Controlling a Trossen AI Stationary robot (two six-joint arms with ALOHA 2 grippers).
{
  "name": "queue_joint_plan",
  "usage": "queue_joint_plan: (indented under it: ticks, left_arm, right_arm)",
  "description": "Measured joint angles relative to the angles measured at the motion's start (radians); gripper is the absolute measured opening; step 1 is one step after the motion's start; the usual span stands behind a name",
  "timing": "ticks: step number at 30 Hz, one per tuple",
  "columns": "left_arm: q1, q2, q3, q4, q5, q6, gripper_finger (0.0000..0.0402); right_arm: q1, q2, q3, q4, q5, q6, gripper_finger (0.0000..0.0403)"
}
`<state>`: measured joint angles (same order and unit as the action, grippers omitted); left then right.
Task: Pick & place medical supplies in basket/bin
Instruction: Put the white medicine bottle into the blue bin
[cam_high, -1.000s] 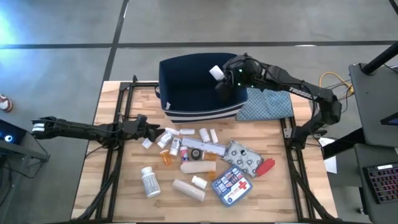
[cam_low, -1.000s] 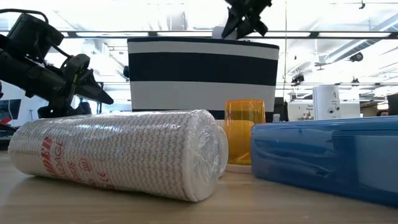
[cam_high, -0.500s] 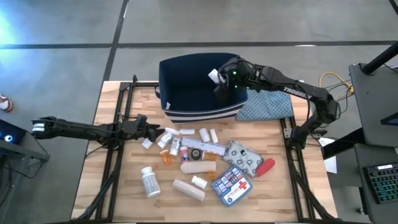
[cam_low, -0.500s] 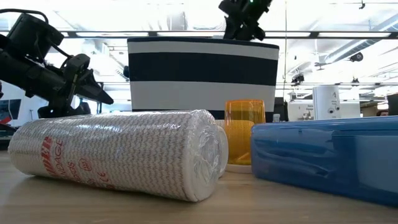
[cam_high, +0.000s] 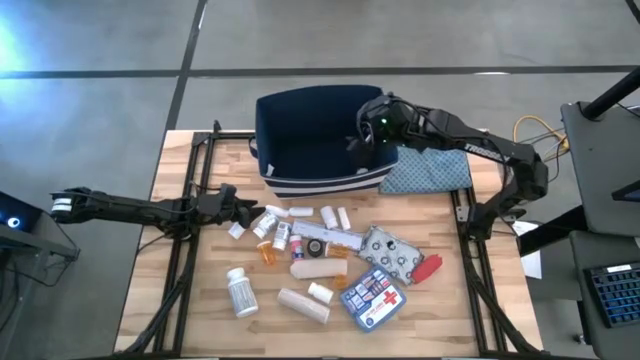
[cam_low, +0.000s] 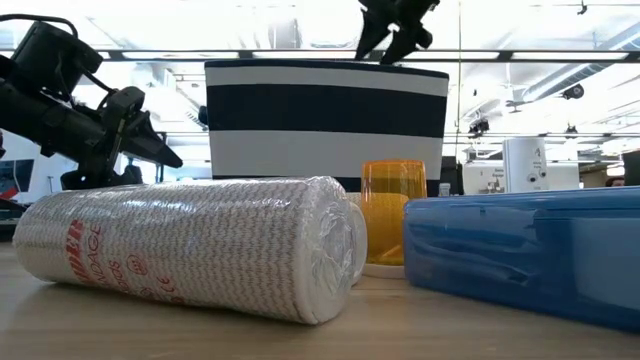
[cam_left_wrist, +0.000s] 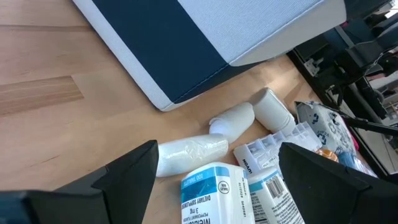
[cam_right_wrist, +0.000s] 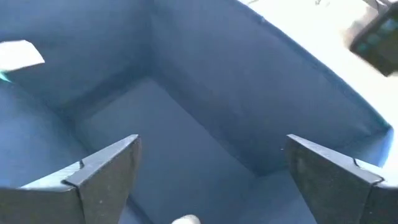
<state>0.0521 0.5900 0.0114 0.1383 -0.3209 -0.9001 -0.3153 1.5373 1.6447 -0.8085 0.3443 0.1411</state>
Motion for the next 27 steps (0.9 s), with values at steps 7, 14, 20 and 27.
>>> queue_joint_plan:
  ticks: [7, 14, 20, 27]
  left_arm:
    - [0.0, 0.0, 0.0, 0.0, 0.0, 0.0, 0.0311]
    - [0.0, -0.005, 0.002, 0.071, 0.039, -0.471, 0.0311]
    - [0.003, -0.002, 0.013, 0.118, -0.05, -0.589, 0.0311]
    - [-0.045, 0.017, 0.288, -0.143, -0.048, -0.236, 0.0311]
  right_arm:
    - [0.005, -0.03, 0.0, 0.012, -0.001, 0.037, 0.0384]
    - [0.019, -0.032, 0.0, -0.019, -0.005, 0.067, 0.0384]
    - [0.028, -0.032, 0.0, -0.023, -0.004, 0.069, 0.0384]
    - [0.027, -0.032, 0.0, -0.023, -0.003, 0.065, 0.0384]
